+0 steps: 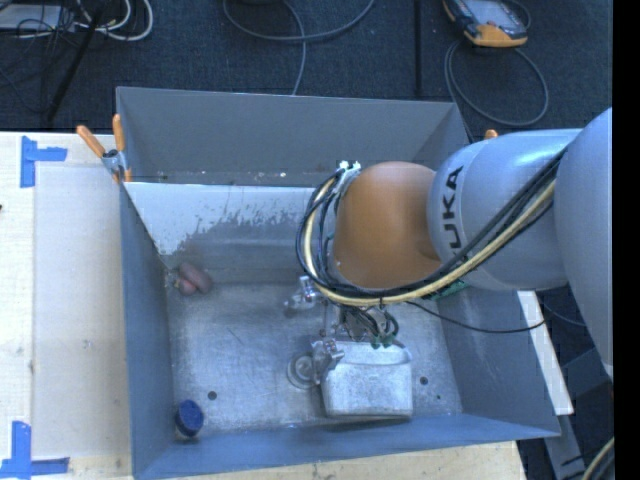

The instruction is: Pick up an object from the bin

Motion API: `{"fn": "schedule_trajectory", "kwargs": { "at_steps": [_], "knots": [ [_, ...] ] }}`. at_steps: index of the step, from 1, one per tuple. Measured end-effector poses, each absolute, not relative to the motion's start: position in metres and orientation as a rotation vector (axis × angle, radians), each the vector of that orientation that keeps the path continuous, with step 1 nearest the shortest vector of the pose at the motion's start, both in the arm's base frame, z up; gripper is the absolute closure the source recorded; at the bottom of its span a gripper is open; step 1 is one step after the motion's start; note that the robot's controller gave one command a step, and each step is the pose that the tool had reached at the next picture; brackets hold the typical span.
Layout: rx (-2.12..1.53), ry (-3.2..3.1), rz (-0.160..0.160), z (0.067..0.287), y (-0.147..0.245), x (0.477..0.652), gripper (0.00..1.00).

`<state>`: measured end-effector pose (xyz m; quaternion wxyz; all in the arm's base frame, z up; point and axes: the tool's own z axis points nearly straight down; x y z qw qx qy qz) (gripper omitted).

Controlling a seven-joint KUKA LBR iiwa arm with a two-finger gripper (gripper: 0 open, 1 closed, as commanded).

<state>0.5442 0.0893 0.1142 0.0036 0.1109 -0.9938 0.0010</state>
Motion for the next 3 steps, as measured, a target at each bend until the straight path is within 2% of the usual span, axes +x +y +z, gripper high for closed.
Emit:
{"fn": "schedule_trajectory", "kwargs": {
  "at_steps": [1,2,3],
  "knots": [
    [0.436,-3.112,-0.002,0.072,0.066,0.540,0.00],
    [0.840,-3.027,-0.003,0.074,0.127,0.517,0.00],
    [0.948,-2.996,0.004,0.146,0.063,0.485,0.00]
  ]
}}
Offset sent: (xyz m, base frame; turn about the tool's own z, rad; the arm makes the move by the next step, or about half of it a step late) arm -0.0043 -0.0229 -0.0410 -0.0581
